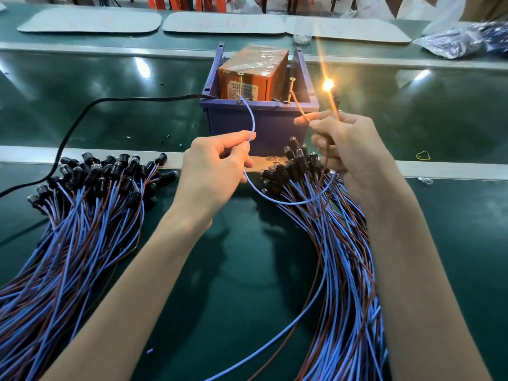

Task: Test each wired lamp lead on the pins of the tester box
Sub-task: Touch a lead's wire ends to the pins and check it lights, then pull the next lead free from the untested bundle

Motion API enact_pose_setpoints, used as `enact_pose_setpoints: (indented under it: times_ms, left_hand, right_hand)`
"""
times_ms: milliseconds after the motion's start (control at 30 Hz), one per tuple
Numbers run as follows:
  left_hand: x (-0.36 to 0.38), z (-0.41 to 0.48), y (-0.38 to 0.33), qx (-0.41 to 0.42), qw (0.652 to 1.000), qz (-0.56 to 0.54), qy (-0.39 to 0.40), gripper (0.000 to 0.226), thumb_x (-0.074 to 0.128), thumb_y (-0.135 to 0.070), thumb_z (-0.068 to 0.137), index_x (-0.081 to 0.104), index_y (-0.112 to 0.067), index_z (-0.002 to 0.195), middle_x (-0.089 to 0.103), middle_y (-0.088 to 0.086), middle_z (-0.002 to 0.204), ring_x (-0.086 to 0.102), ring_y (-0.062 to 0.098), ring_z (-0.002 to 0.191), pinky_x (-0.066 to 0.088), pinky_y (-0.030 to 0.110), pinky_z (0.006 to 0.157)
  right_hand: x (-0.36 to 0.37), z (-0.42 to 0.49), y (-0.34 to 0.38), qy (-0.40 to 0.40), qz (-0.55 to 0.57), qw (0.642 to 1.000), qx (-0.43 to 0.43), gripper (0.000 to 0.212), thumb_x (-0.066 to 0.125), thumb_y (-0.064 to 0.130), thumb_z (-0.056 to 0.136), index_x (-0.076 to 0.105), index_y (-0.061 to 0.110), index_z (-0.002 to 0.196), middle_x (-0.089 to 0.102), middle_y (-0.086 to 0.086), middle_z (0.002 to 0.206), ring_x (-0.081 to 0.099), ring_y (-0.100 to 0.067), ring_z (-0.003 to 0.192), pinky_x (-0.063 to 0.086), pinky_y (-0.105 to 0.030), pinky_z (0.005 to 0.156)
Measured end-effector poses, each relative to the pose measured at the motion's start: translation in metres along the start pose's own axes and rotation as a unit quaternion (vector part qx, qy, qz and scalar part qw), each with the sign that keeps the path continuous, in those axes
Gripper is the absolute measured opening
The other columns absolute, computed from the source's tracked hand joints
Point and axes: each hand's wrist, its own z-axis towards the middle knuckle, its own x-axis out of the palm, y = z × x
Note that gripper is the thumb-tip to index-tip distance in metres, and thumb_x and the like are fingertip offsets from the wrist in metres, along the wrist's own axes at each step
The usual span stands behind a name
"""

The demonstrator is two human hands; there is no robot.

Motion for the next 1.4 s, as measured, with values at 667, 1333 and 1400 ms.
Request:
enact_pose_setpoints:
  times_ms: [667,1333,1400]
  left_hand:
    - [0.001,-0.005,0.004,0.060,0.955,0.290,-0.017,0.047,0.065,-0.020,0.081,0.041,-0.017,0.122,0.064,-0.010,0.068,0.062,0.024,0.082,0.038,0.029,0.071]
    - [-0.009,-0.029,-0.043,0.033,0.934,0.167,0.314,0.040,0.034,-0.042,0.094,0.066,-0.022,0.081,0.072,-0.005,0.070,0.063,0.011,0.065,0.050,0.033,0.081]
    - [-0.009,-0.030,-0.045,0.064,0.922,0.221,0.313,0.042,0.034,-0.042,0.099,0.066,-0.022,0.080,0.066,-0.008,0.061,0.054,0.004,0.058,0.045,0.032,0.073]
  right_hand:
    - [0.004,-0.018,0.021,0.202,0.046,0.978,-0.039,0.052,0.026,0.043,0.103,0.069,0.014,0.100,0.067,0.000,0.078,0.057,-0.008,0.058,0.035,-0.014,0.043]
    - [-0.028,-0.006,0.018,-0.005,0.067,0.998,-0.020,0.023,0.054,0.023,0.097,0.062,0.008,0.080,0.062,0.005,0.053,0.056,-0.004,0.045,0.047,-0.010,0.048]
    - [-0.029,-0.005,0.016,0.005,0.069,0.998,-0.011,0.014,0.060,0.014,0.092,0.059,0.010,0.080,0.064,0.005,0.054,0.057,-0.003,0.047,0.049,-0.010,0.052]
